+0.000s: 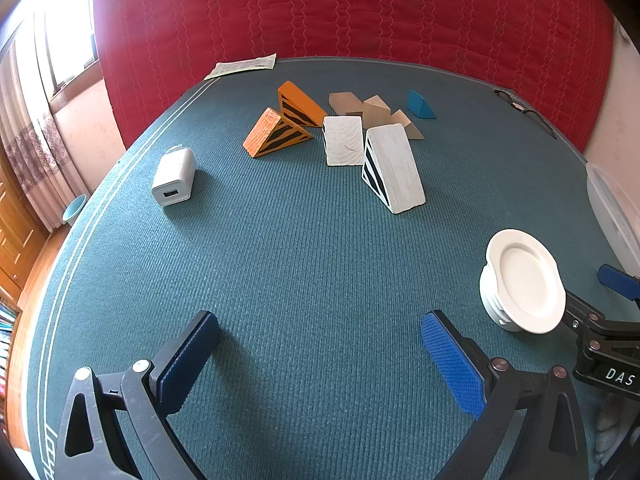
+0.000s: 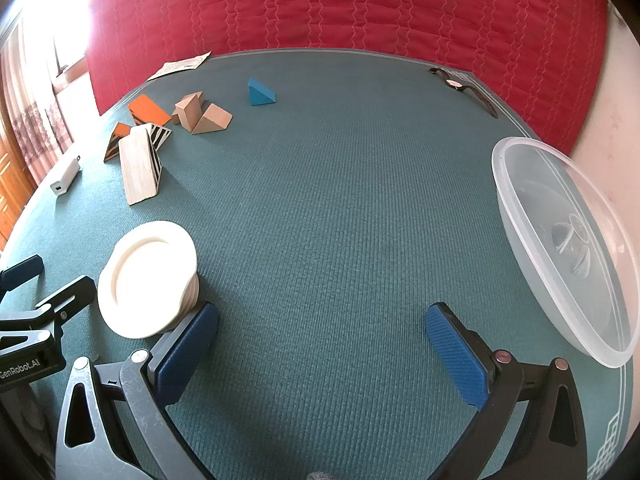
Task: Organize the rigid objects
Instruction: 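Move left tool toward white charger while right tool approaches white plate stack, then close left gripper on white charger while right gripper grasps top white plate, then carry charger with left tool and plate with right tool over clear basin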
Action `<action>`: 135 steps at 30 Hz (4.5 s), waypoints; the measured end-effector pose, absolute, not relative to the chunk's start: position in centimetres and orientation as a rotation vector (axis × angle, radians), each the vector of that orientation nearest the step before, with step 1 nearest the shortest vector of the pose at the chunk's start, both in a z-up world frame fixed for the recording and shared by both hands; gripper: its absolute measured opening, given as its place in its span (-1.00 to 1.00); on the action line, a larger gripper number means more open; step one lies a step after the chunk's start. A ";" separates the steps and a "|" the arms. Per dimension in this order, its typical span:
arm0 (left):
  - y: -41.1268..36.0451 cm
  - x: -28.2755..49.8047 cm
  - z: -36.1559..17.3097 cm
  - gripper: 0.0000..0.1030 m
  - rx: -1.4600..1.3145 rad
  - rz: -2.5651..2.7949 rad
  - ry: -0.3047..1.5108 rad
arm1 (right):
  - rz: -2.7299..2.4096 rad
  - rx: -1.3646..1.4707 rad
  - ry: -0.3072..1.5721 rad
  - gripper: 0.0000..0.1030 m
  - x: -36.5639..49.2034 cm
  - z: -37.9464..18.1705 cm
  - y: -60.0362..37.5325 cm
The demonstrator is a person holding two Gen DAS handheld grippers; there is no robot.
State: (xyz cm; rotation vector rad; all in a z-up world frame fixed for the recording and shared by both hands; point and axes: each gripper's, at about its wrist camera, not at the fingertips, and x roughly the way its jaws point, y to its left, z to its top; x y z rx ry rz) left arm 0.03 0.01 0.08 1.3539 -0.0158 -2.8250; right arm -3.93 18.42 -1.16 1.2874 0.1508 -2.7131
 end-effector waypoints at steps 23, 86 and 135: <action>-0.1 0.3 0.0 1.00 1.390 -2.847 -0.051 | -2.646 1.278 0.191 1.00 -3.2 -1.0 18.3; -12.5 -10.0 2.5 -0.11 1.312 -2.607 0.381 | -2.508 1.212 0.275 1.00 0.2 -1.3 14.2; -7.2 -6.3 5.3 -0.34 1.211 -2.748 0.273 | -2.601 1.075 0.117 0.31 -0.2 2.8 15.9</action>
